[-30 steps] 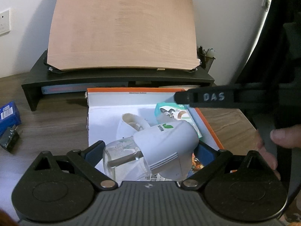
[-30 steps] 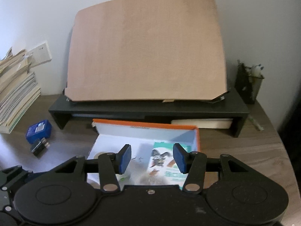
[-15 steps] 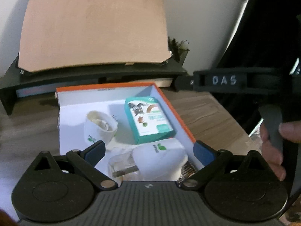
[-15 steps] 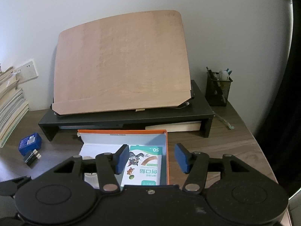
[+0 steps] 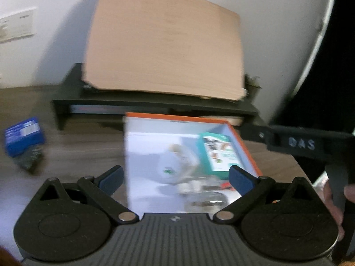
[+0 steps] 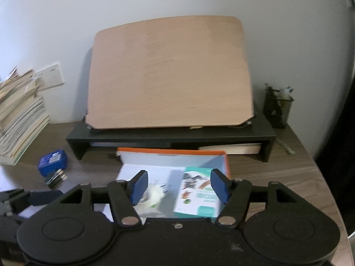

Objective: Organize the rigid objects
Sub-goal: 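Move both tools toward the blue box and black charger on the desk, then grasp the blue box with left tool while right tool grasps the black charger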

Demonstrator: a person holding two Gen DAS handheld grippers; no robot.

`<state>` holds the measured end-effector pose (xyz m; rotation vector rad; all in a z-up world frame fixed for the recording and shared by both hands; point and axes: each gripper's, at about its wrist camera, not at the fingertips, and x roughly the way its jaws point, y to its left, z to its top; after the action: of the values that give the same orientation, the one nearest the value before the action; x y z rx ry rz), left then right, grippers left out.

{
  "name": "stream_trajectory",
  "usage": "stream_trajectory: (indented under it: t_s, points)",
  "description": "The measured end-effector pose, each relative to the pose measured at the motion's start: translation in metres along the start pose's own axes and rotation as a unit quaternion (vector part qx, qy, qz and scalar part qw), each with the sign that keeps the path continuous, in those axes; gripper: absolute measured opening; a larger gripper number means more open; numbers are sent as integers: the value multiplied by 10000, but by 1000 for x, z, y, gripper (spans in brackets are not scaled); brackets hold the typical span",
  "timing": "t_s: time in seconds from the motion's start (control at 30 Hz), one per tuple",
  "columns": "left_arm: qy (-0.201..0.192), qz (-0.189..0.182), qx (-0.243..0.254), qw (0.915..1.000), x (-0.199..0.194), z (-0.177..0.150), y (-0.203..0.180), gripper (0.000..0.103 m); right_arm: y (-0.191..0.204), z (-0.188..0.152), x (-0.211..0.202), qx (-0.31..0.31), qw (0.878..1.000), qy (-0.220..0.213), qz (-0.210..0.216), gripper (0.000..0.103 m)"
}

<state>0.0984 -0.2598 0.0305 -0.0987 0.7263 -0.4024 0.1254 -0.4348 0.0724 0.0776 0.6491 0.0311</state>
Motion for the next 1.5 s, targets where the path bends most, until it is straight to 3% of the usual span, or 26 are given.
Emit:
stream_trajectory:
  t_s: [0.3, 0.67, 0.83, 1.03, 1.37, 1.5]
  points:
    - [-103, 726, -618, 9954, -24, -4, 66, 103, 58, 1, 19, -409, 9979, 186, 459, 78]
    - [-172, 1456, -1268, 9810, -38, 2, 145, 103, 120, -4, 43, -752, 9930, 421, 803, 78]
    - [-98, 1615, -1680, 9724, -19, 19, 184, 103, 141, -12, 51, -842, 9917, 565, 796, 78]
    - [38, 1693, -1867, 9677, 19, 46, 208, 103, 152, -21, 62, -762, 9920, 758, 669, 78]
    - [558, 2133, -1822, 9582, 87, 61, 233, 103, 161, -27, 80, -614, 9916, 996, 557, 78]
    - [440, 1999, -1588, 9659, 84, 57, 241, 100, 173, -27, 89, -668, 9900, 1053, 659, 78]
